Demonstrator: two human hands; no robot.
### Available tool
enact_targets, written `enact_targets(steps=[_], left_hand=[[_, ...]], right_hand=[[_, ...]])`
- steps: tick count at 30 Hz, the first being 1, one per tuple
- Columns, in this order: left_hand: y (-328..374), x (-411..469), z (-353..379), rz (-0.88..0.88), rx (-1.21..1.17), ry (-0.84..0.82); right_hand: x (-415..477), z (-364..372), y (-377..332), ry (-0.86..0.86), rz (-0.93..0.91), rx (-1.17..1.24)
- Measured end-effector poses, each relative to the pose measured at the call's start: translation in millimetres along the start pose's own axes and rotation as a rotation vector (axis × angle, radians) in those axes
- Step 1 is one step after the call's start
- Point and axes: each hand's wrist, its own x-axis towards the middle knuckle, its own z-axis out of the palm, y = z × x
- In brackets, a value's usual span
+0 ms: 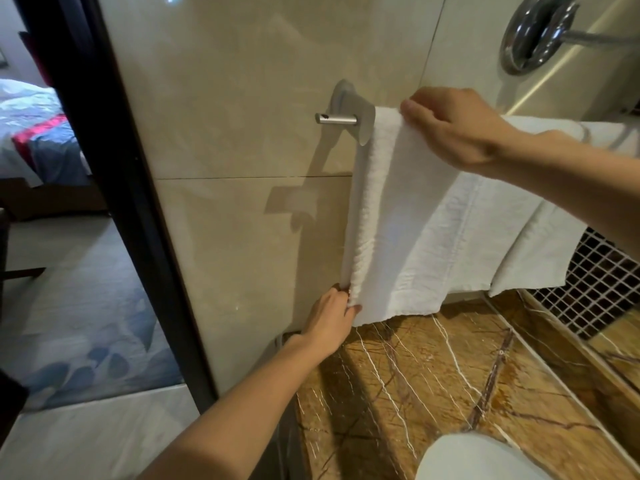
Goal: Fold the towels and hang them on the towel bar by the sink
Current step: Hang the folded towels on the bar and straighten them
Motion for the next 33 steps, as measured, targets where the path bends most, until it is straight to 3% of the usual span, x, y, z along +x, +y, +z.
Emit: enact_targets(steps=[10, 17, 22, 27, 33], left_hand=[[-9, -3, 0, 0.03, 0.071, -0.037], [-15, -5, 2, 0.005, -0.087, -0.05], [-17, -8, 4, 0.028, -0.115, 0.002], [-19, -7, 6, 0.029, -0.089, 0.001], [-26, -6, 5, 0.008, -0.086, -0.024]], right_hand=[[5, -1, -6, -0.042, -0.002, -0.014], [14, -5, -9, -0.072, 0.059, -0.049], [-2, -9, -13, 0.117, -0.08, -0.117], [-8, -8, -13, 0.019, -0.168, -0.111], [7, 0, -12, -0.07, -0.007, -0.013]])
